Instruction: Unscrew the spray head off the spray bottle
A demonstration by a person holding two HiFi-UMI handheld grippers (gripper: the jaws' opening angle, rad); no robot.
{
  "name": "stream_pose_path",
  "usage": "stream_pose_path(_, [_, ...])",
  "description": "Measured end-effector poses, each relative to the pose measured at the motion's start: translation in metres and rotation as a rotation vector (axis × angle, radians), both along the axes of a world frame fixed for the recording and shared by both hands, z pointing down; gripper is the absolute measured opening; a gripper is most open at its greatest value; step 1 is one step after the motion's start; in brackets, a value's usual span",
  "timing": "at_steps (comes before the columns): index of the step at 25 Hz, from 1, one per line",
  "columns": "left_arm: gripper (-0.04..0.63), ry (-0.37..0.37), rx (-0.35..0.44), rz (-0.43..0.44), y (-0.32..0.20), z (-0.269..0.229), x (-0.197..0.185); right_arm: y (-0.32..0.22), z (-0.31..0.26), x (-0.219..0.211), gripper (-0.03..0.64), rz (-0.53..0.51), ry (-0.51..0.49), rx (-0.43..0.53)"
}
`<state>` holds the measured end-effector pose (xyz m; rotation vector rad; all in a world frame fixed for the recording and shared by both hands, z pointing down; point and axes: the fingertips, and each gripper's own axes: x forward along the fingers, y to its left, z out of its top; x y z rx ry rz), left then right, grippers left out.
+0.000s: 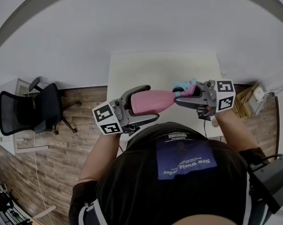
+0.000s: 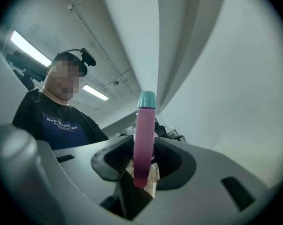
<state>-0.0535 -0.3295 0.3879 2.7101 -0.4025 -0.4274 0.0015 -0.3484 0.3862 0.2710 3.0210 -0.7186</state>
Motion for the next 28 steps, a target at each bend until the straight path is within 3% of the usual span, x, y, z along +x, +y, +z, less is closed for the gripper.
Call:
stream_pose_path(11, [0.492,0.189,-0.233,0.069,-0.005,0.003,-0.007,0.012,-0.013,-0.004,0.135,0.002,0.014,0.279])
stream_pose_path(14, [0.492,0.194,-0.257,0.088,-0.005,0.006,-0.007,0.014,-0.013,-0.006,0.137,-0.002,0.02,0.333])
stream_pose_path(26, [0.491,0.175,-0.268,0.117,-0.002,0.006,-0.005,0.018,-0.016,-0.006,0.137,-0.011,0.012,0.391])
stream_pose_path(28, [0.491,0.199,-0.308,0.133,-0.003,0.008,-0.004,0.021,-0.019,-0.006,0.137,-0.016,0.007,0.421])
